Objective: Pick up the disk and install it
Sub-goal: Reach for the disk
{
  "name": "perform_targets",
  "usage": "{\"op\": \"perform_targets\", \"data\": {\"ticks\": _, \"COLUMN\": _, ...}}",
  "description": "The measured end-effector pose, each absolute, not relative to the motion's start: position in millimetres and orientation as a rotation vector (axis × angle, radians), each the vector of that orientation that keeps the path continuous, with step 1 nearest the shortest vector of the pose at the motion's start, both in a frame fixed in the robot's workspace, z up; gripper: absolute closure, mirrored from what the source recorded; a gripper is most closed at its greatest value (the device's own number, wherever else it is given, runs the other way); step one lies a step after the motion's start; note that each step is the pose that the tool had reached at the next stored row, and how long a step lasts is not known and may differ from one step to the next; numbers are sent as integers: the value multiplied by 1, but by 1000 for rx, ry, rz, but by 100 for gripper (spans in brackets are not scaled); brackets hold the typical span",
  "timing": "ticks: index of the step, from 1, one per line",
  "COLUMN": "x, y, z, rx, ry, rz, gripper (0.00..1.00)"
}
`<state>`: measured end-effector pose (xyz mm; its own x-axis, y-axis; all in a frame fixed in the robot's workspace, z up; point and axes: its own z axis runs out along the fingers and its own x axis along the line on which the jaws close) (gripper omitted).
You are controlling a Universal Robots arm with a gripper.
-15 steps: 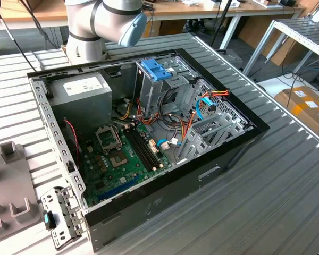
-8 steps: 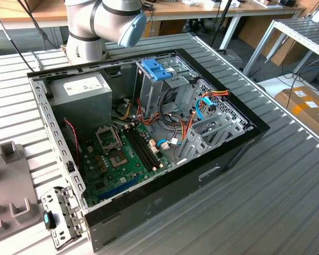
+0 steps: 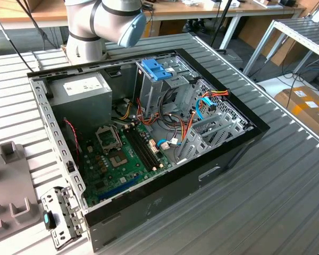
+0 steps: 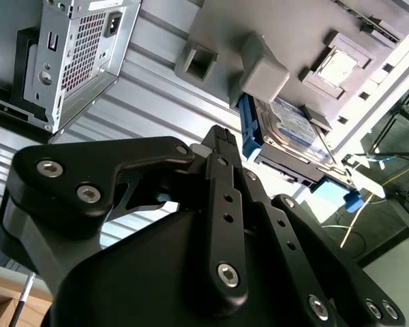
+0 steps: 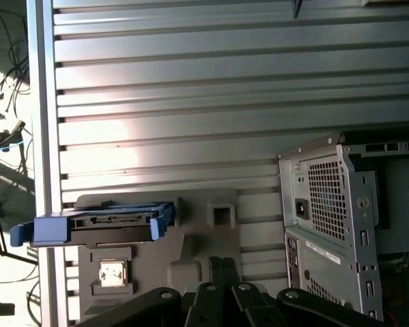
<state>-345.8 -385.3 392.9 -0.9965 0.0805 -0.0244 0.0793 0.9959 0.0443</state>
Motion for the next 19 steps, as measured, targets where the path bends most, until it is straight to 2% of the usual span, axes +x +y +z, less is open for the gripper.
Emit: {"op": "perform_targets", "data": {"ticks": 19, "x": -390, "y": -373, "z": 386, "rx": 125, "ry": 3112, "rz": 68, "gripper": 89}}
